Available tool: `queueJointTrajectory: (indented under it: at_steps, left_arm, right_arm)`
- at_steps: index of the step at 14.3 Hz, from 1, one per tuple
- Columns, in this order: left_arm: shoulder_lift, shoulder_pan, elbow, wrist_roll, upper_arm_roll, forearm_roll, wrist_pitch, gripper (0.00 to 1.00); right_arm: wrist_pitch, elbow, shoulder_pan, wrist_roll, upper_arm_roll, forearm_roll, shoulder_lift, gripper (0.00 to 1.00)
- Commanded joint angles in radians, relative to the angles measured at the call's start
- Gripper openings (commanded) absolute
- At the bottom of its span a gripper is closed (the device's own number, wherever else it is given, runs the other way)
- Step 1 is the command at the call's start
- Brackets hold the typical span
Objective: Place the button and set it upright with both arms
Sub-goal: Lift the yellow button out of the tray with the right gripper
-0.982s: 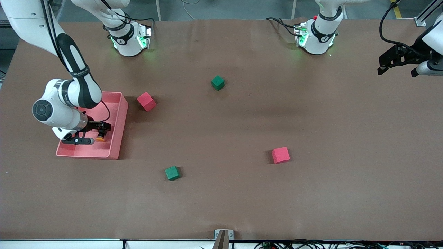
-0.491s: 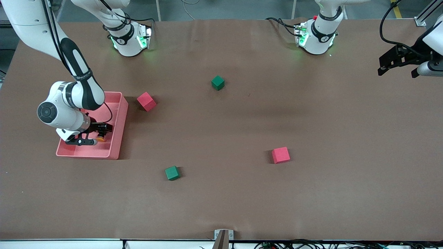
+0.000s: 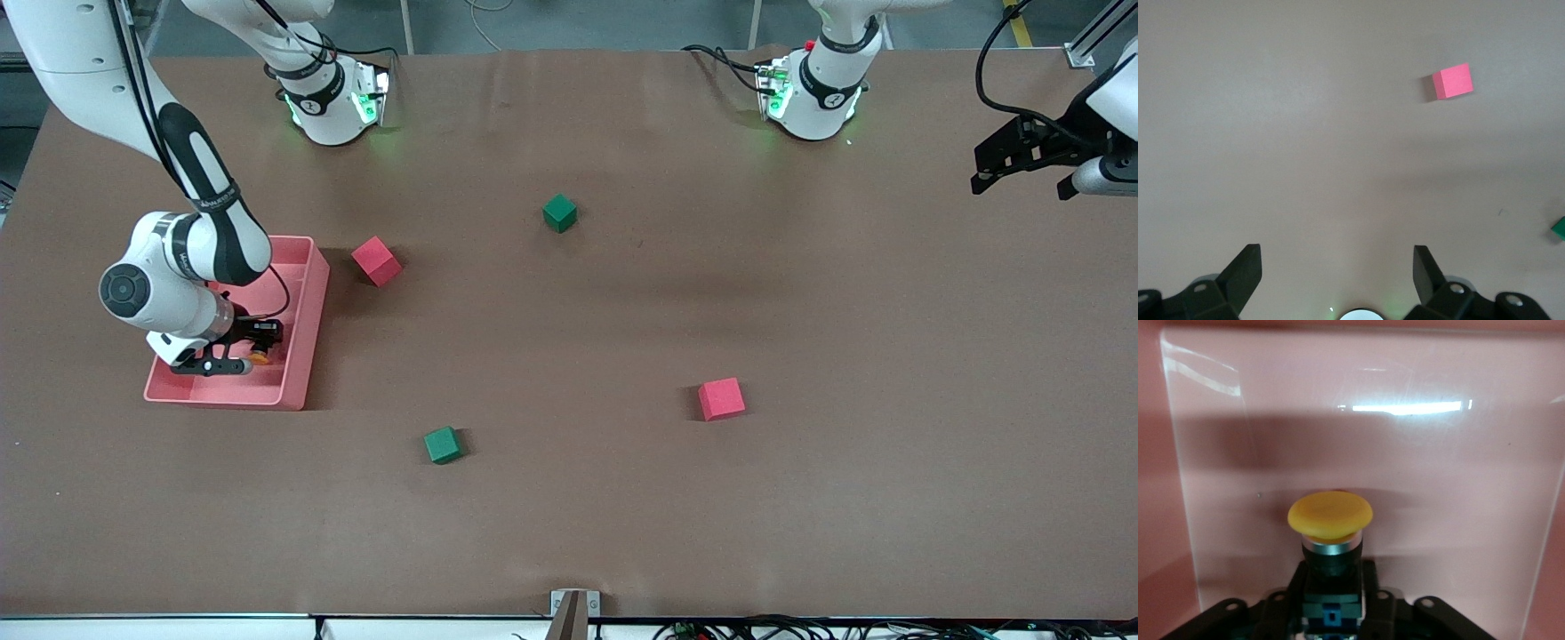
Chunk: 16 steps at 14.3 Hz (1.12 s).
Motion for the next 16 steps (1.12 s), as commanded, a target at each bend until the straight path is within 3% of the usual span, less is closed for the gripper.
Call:
queueJointTrajectory:
  at_steps: [1,2,5,10,12,14,16]
  left_arm:
    - [0.006,0.007,0.020,0.016,-0.006,0.013,-0.009,1.00]
    - [0.006,0.007,0.021,0.018,-0.006,0.011,-0.008,1.00]
    - [0.006,0.006,0.022,0.018,-0.006,0.010,-0.008,1.00]
    - [0.004,0.006,0.022,0.018,-0.006,0.011,-0.008,1.00]
    - [0.004,0.006,0.022,0.018,-0.006,0.008,-0.008,1.00]
    - [0.004,0.006,0.023,0.018,-0.006,0.010,-0.008,1.00]
    - [0.004,0.006,0.023,0.019,-0.006,0.010,-0.008,1.00]
  right_arm:
    - [0.001,-0.012,-0.016,-0.020,0.019,0.015,-0.011,0.09]
    - [-0.003,-0.012,-0.013,-0.018,0.019,0.015,-0.019,0.04]
    - [-0.097,0.013,-0.008,-0.018,0.019,0.015,-0.071,0.02]
    - [-0.392,0.162,0.036,-0.009,0.017,0.009,-0.202,0.02]
    - [-0.514,0.249,0.050,0.019,0.020,0.006,-0.212,0.02]
    - [-0.648,0.361,0.119,0.103,0.020,0.006,-0.206,0.02]
    - [-0.693,0.416,0.232,0.250,0.020,0.007,-0.203,0.03]
